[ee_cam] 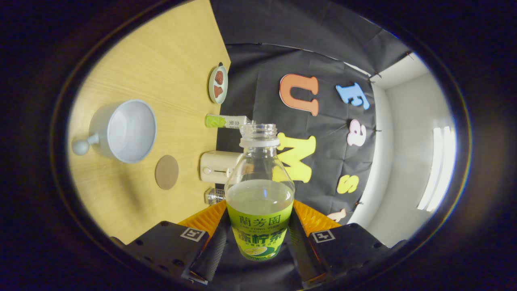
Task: Take the bottle from table, then pour the juice into the cup, finally place the bottle on the coaster
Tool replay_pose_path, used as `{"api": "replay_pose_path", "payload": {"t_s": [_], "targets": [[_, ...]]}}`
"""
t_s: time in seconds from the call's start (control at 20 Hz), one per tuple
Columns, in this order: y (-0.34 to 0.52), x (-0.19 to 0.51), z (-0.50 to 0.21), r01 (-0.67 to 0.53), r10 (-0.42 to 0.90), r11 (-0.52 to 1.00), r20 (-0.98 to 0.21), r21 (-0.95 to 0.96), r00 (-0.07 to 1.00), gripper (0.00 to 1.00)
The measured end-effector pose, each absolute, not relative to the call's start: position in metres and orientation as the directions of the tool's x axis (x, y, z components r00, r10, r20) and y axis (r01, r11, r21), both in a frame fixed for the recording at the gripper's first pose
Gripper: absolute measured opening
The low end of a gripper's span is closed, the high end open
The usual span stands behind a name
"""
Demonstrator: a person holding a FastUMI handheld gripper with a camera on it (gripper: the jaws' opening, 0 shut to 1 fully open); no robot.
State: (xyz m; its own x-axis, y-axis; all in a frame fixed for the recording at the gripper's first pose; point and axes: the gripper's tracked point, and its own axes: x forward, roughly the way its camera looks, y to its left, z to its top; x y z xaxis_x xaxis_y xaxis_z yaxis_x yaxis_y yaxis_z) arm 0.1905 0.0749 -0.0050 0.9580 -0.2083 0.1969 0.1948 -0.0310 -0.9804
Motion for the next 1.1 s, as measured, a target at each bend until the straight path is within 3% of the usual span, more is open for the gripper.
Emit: {"api": "replay_pose_path", "payload": {"t_s": [0.3,0.45,0.75,1.1], "targets": [[0.078,0.204,-0.021,0.123,-0.17,0.394,0.059,-0.911,0.984,0.81],[0.076,0.214,-0.029,0.098,-0.153,0.514,0.021,-0.852,0.988,0.81],[0.087,0.228,-0.017,0.02,-0.023,0.846,0.001,-0.533,1.0,0.81],[0.073,0.27,0.001,-0.032,0.034,0.975,0.007,-0.22,0.999,0.81]]}}
